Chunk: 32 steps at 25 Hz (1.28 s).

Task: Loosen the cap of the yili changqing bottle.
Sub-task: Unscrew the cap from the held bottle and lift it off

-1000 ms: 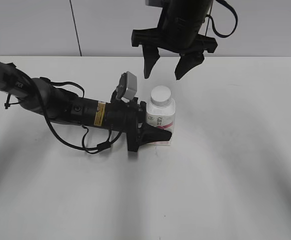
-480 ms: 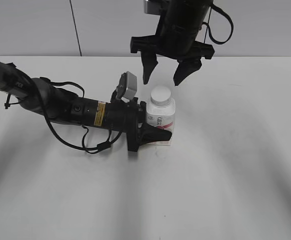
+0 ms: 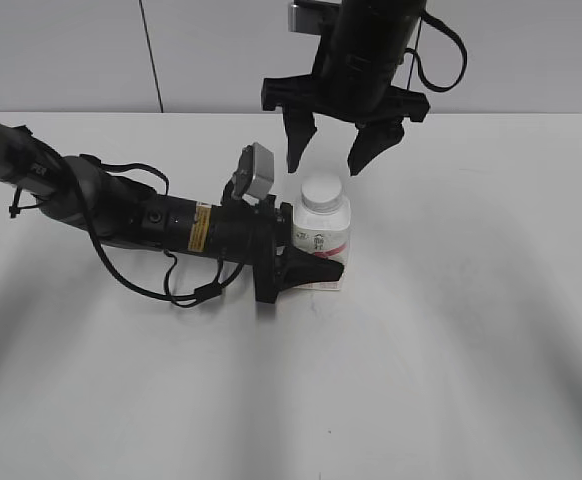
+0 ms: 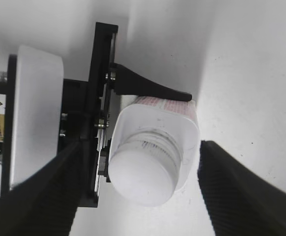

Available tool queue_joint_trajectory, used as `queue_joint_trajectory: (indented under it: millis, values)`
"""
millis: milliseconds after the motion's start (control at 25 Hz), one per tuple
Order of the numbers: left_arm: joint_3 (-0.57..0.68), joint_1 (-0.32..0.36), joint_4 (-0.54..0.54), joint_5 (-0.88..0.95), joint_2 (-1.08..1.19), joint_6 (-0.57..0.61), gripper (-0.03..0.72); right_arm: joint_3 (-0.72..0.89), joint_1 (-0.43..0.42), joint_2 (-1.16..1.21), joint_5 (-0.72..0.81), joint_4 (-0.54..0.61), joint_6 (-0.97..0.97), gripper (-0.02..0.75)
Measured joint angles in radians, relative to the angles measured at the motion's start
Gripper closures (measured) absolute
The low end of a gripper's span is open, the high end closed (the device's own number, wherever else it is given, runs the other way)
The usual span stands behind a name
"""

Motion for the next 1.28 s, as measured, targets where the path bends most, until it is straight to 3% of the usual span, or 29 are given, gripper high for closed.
queue_joint_trajectory:
  millis: [1280]
  values:
    - [0.0,0.0,0.0,0.001,0.0,0.0,0.291,0.027,0.0,0.031,0.0,0.033,0.003,0.172]
